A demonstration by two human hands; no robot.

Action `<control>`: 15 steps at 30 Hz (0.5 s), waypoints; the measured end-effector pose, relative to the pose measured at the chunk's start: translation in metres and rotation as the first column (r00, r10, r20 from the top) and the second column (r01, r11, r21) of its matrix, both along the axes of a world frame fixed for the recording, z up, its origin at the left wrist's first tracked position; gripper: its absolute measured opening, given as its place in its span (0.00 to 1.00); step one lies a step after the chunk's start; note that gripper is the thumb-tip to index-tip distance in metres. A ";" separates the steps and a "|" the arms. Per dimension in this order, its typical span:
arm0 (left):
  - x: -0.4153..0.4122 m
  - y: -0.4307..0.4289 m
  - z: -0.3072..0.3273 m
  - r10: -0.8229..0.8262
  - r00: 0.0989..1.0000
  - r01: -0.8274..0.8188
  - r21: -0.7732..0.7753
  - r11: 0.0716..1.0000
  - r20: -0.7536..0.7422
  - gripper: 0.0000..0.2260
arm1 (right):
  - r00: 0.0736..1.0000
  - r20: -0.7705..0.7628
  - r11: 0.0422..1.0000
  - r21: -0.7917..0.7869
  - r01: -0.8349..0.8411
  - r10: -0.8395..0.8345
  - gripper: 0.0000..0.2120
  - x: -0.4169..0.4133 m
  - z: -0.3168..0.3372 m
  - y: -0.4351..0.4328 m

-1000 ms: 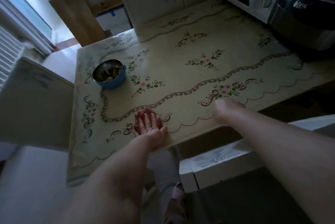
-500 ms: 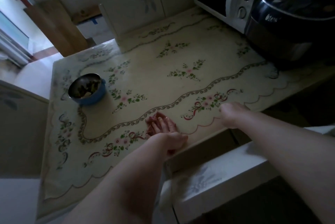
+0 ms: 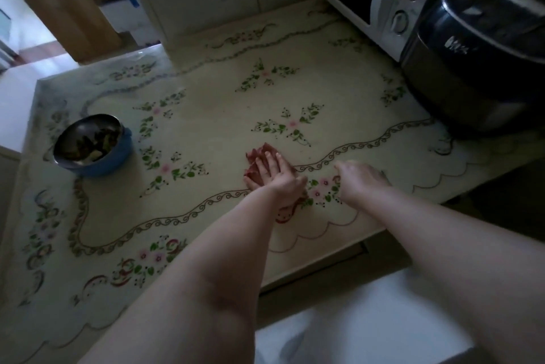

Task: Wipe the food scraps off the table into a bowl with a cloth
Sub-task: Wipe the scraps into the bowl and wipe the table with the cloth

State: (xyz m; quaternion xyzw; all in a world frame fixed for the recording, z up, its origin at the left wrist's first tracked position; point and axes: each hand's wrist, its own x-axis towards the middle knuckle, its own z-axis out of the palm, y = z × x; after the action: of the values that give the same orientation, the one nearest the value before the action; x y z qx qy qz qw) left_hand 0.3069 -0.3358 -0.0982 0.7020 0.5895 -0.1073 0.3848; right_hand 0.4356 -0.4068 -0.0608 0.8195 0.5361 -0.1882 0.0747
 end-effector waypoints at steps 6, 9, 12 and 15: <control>-0.029 0.002 0.010 0.438 0.668 -0.544 -0.007 0.839 0.601 0.37 | 0.970 -0.174 0.976 0.168 -0.139 0.168 0.25 -0.003 -0.009 0.033; -0.069 0.014 0.004 0.518 0.844 -0.531 0.355 0.770 0.139 0.38 | 0.895 -0.251 0.929 0.125 -0.349 0.369 0.29 -0.033 -0.023 0.045; -0.098 0.025 -0.004 0.500 0.841 -0.405 0.371 0.836 -0.208 0.40 | 0.890 -0.180 0.905 0.000 -0.426 0.419 0.34 -0.060 -0.050 0.050; -0.099 0.041 -0.010 0.416 0.868 -0.315 0.347 0.883 -0.271 0.35 | 0.869 -0.127 0.877 0.023 -0.479 0.478 0.33 -0.069 -0.061 0.063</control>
State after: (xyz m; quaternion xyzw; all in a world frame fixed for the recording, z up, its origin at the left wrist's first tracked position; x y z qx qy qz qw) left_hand 0.2074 -0.2947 -0.1082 0.5960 0.7793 -0.0620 0.1836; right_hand 0.3670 -0.3437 -0.1213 0.6471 0.7251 -0.2187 0.0881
